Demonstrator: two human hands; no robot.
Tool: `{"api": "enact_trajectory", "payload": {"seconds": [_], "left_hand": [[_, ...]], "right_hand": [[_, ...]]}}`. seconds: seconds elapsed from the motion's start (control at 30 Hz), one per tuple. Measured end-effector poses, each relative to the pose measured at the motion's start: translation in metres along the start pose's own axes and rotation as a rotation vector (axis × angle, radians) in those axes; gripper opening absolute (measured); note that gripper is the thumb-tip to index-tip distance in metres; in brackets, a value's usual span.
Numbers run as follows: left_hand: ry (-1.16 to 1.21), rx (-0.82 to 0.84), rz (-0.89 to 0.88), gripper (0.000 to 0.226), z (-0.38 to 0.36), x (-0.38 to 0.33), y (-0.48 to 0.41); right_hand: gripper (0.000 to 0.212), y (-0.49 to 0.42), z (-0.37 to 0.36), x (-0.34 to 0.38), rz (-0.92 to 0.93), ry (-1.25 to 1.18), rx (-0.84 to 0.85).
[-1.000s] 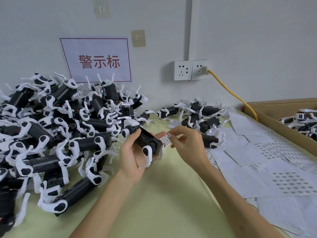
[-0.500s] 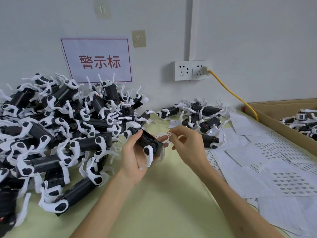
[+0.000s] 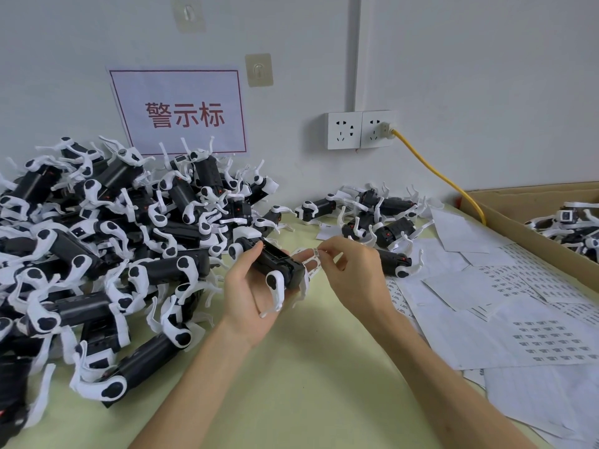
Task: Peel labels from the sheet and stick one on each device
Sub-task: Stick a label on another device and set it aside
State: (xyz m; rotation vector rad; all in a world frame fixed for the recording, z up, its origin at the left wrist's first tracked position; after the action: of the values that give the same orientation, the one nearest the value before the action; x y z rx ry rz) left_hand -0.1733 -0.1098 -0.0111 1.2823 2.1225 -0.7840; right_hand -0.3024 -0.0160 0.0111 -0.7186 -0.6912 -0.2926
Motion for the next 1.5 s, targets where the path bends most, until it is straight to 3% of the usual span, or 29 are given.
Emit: {"api": "enact_trajectory", "payload": {"seconds": [0.27, 0.4, 0.57, 0.67, 0.8, 0.87, 1.0, 1.13, 1.23, 1.4, 1.5], "left_hand": [[0.057, -0.005, 0.002, 0.049, 0.000, 0.000, -0.001], [0.082, -0.031, -0.004, 0.047, 0.003, 0.001, -0.001], [0.031, -0.064, 0.000, 0.085, 0.002, 0.000, 0.001], [0.022, -0.062, -0.010, 0.085, 0.002, -0.002, 0.002], [-0.019, -0.049, -0.024, 0.085, 0.008, 0.000, -0.001], [-0.014, -0.046, -0.027, 0.081, 0.010, 0.000, -0.001], [-0.037, -0.012, -0.036, 0.041, 0.003, -0.001, 0.001], [-0.164, -0.024, -0.063, 0.038, 0.001, -0.002, 0.001], [-0.199, -0.073, -0.091, 0.037, 0.006, -0.003, 0.000], [-0.316, -0.159, -0.081, 0.053, 0.011, -0.006, 0.001], [-0.355, -0.192, -0.089, 0.065, 0.011, -0.007, 0.002]], "right_hand": [[0.016, 0.000, 0.002, 0.001, -0.025, -0.021, 0.005], [0.020, 0.000, 0.001, -0.001, -0.136, -0.214, 0.059], [0.027, 0.000, -0.008, -0.002, -0.295, -0.623, 0.266], [0.030, 0.001, -0.008, -0.002, -0.292, -0.637, 0.278], [0.017, 0.001, -0.007, -0.005, -0.304, -0.622, 0.257], [0.014, 0.000, -0.007, -0.006, -0.300, -0.616, 0.258], [0.016, 0.000, 0.000, -0.005, -0.249, -0.508, 0.141], [0.017, -0.001, 0.005, -0.003, -0.178, -0.484, 0.017], [0.002, -0.001, 0.007, 0.002, -0.130, -0.586, 0.030], [0.079, 0.001, -0.018, 0.011, -0.102, -0.557, 0.322], [0.093, 0.005, -0.029, 0.015, -0.103, -0.592, 0.367]]}}
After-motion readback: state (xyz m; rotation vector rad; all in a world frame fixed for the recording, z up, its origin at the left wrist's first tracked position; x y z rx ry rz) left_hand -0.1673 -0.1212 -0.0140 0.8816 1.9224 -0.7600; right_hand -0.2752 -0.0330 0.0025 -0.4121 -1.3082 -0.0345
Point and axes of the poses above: each hand's wrist, its own y-axis away from the middle knuckle, its own z-axis out of the back of the hand, x = y × z, the point moved 6 cm from there along -y, towards the middle knuckle, and after that the axes turned 12 degrees about x, right-handed, at the moved point
